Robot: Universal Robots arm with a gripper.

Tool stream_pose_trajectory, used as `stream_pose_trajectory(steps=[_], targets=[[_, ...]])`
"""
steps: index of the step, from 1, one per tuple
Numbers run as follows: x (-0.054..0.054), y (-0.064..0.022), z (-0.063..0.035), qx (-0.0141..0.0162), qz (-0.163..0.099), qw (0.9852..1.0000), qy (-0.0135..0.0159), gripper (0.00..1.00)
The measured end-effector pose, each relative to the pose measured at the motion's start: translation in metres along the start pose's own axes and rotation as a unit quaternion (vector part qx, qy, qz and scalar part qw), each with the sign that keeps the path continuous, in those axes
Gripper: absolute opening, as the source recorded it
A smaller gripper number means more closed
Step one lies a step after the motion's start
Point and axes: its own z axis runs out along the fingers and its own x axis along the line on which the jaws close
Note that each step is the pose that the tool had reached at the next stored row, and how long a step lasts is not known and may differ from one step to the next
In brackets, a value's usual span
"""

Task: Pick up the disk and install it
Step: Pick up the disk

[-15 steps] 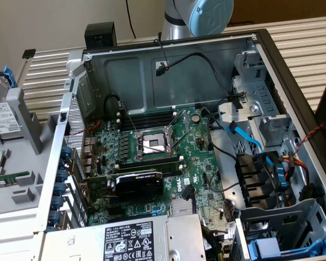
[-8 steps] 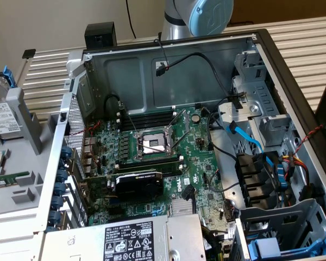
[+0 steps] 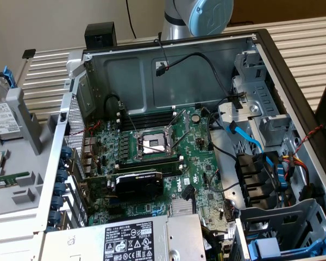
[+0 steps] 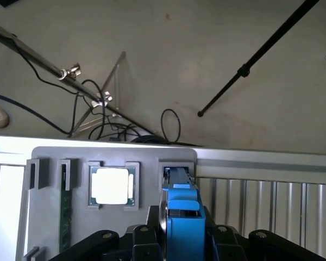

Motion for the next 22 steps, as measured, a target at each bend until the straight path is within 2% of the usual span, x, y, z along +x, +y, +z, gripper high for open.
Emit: stream_pose_trajectory(steps=[6,22], targets=[[0.0,0.0001,-0.0022,-0.0002,0.0,1.0,0.0043,0.38],[-0.0002,0.0008,-0.0058,-0.0006,0.001,0.9998,0.018,0.38]])
